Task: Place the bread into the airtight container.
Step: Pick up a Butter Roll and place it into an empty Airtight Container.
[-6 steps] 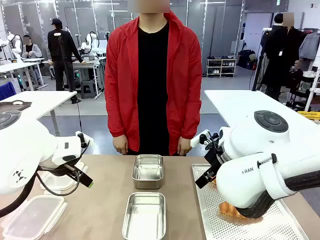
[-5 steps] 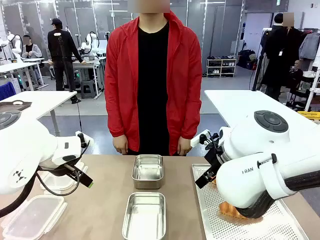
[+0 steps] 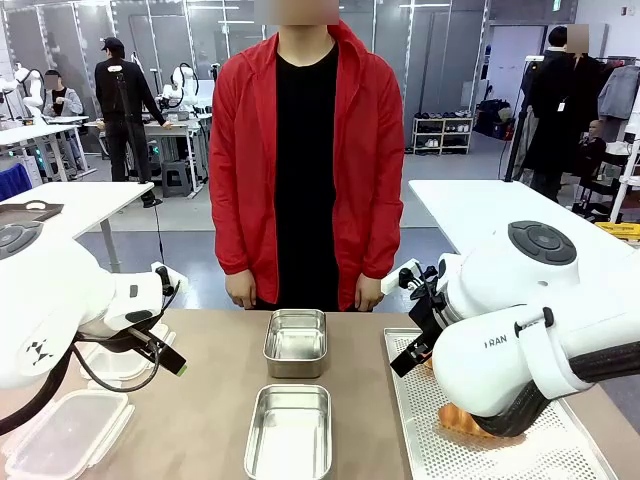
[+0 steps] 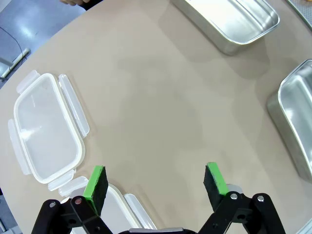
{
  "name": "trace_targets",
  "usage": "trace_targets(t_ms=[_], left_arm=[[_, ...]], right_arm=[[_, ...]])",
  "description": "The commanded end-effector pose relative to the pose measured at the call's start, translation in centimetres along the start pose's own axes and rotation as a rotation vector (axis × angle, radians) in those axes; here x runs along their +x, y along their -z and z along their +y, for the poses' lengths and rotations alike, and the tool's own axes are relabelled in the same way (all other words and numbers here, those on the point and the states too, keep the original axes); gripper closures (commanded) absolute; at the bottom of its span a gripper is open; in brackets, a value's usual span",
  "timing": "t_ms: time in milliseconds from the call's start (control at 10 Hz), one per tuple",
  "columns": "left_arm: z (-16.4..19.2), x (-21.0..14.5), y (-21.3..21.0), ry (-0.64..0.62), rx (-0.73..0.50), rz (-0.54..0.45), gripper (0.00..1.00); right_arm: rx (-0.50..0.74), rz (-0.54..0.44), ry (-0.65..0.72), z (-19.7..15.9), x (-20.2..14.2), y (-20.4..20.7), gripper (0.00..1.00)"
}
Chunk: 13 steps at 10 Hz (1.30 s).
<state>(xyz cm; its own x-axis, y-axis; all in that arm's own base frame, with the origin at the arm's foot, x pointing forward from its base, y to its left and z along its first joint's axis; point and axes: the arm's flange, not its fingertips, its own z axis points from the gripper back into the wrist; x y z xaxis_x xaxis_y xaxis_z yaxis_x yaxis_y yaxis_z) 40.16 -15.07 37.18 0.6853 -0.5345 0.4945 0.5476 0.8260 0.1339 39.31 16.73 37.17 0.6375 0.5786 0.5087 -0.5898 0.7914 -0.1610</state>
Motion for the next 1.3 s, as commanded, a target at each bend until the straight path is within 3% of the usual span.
trace_targets(t_ms=[0, 400, 500, 700, 900, 1200], left_arm=[[0.0, 0.0, 0.0, -0.001, 0.0, 0.0, 0.0], [0.0, 0.0, 0.0, -0.001, 0.0, 0.0, 0.0], [0.0, 0.0, 0.0, 0.0, 0.0, 0.0, 0.0], [1.2, 2.5, -4.8, -0.004, 0.002, 0.009, 0.0], [4.0, 4.5, -12.2, -0.041, -0.127, -0.024, 0.0], [7.4, 2.9, -24.4, 0.047, -0.276, 0.001, 0.0]], right_arm=[[0.0, 0.0, 0.003, 0.0, 0.0, 0.0, 0.0], [0.0, 0.0, 0.0, 0.0, 0.0, 0.0, 0.0], [0.0, -0.017, -0.018, -0.9, 1.7, -1.8, 0.0], [0.016, -0.028, 0.01, -3.1, 5.0, -6.5, 0.0], [0.03, -0.011, -0.013, -6.1, 7.3, -13.5, 0.0], [0.134, -0.017, -0.036, -11.7, 5.8, -22.6, 0.0]])
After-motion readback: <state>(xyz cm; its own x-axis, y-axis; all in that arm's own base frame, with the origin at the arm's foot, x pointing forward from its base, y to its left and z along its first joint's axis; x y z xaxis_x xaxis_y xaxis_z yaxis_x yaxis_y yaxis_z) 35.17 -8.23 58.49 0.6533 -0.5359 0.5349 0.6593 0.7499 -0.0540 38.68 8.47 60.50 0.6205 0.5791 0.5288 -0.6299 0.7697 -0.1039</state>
